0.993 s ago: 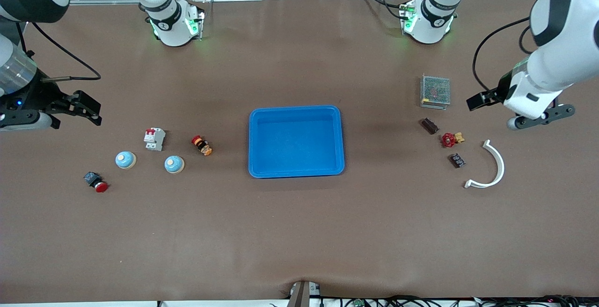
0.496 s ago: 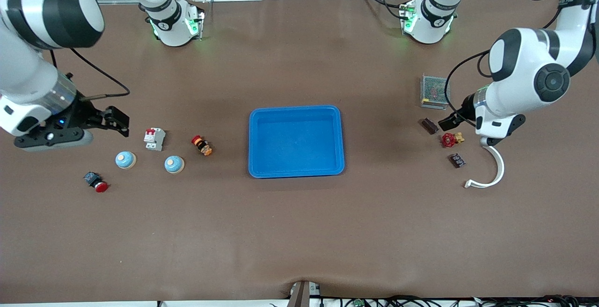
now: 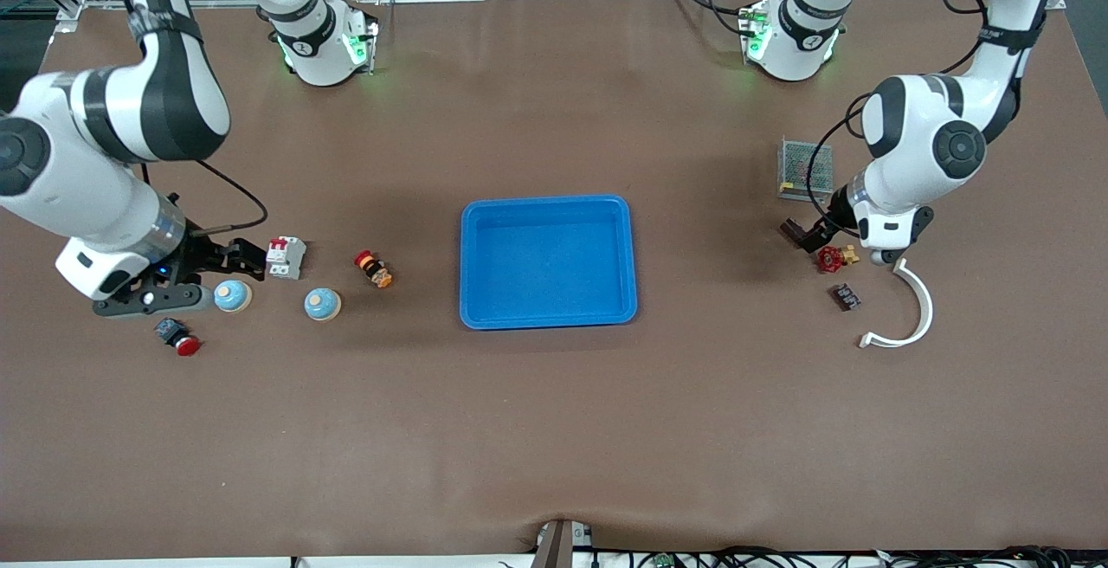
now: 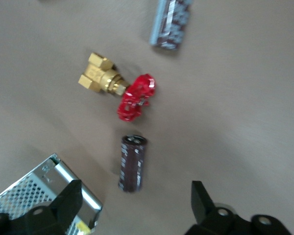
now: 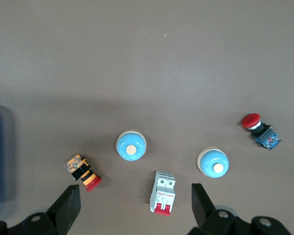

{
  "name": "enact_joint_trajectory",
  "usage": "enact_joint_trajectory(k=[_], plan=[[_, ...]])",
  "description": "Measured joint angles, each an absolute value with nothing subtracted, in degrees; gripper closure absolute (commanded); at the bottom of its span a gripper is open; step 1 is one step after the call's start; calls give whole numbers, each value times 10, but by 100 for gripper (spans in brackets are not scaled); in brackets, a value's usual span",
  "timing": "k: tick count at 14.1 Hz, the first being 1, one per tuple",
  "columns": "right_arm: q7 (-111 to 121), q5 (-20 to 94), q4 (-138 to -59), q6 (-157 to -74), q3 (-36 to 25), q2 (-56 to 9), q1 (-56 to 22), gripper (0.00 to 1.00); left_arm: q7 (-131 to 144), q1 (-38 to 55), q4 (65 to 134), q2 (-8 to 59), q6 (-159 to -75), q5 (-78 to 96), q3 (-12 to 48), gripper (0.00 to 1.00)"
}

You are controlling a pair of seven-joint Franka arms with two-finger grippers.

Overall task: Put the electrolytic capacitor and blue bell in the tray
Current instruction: 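Grasp the capacitor with the left gripper while the right gripper nears the bell, then place the capacitor in the tray while the right gripper grasps the bell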

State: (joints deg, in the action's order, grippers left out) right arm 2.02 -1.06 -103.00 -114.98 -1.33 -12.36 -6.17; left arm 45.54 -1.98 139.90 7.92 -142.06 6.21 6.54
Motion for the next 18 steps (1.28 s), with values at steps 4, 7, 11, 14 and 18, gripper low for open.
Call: enact_joint_trajectory(k=[4, 7, 11, 14, 18], plan=[[21, -11, -1043, -1197, -13, -166, -62, 0, 463, -23, 1405, 128, -1454, 62, 65, 33], [22, -11, -1088, -1265, -13, -176, -62, 0, 473, -23, 1404, 148, -1472, 62, 66, 45], [23, -11, -1144, -1337, -13, -176, -62, 0, 474, -22, 1402, 163, -1485, 62, 67, 100], [24, -11, -1170, -1369, -12, -176, -62, 0, 474, -20, 1397, 165, -1485, 62, 67, 100], [24, -11, -1184, -1397, -12, -190, -62, 0, 491, -2, 1373, 167, -1485, 62, 70, 100]])
